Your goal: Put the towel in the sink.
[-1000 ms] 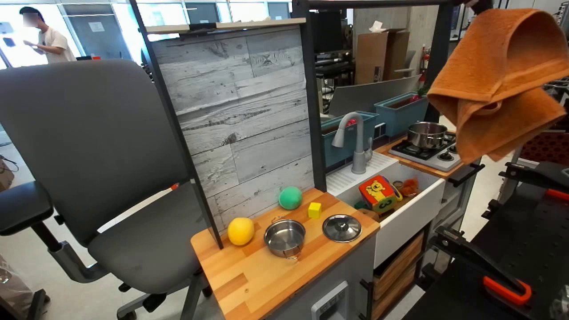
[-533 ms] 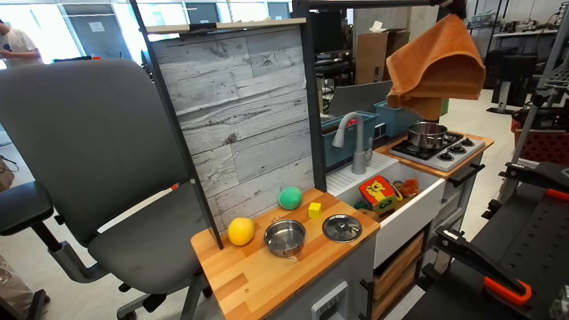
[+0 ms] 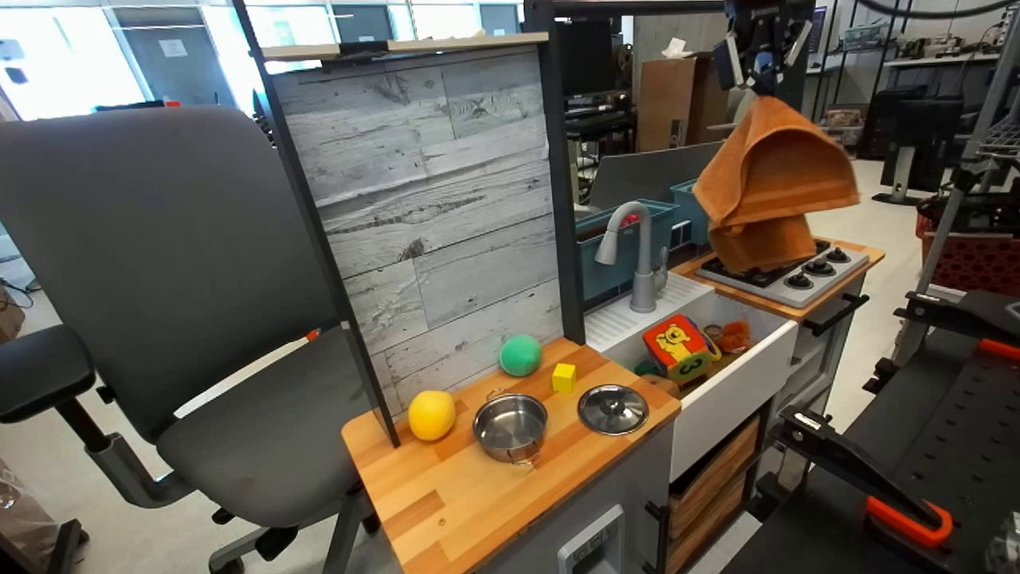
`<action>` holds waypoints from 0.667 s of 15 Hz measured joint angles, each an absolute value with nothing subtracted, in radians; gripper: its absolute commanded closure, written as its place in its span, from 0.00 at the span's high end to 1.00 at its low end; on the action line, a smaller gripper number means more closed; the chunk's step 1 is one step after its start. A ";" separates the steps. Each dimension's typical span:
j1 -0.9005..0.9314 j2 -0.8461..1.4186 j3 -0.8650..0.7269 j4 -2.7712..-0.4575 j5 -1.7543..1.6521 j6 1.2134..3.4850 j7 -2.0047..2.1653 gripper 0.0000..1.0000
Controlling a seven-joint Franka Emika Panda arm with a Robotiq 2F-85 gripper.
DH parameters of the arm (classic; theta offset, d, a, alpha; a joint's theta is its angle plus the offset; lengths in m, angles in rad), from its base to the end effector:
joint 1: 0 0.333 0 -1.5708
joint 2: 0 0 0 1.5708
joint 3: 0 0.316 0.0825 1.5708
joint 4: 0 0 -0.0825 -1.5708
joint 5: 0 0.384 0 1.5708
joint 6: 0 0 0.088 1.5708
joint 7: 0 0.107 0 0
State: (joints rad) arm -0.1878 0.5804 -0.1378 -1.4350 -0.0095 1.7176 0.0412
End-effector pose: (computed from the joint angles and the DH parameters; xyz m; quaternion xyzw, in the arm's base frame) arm 0.6461 -0.2028 0.3362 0.9730 -0.1735 -0.1504 0.0224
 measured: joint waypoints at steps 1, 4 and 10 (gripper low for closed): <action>-0.191 0.617 -0.141 -1.405 -0.010 1.735 0.067 0.01; -0.195 0.716 -0.157 -1.333 -0.011 1.813 0.142 0.01; -0.195 0.845 -0.205 -1.277 -0.022 2.014 0.240 0.01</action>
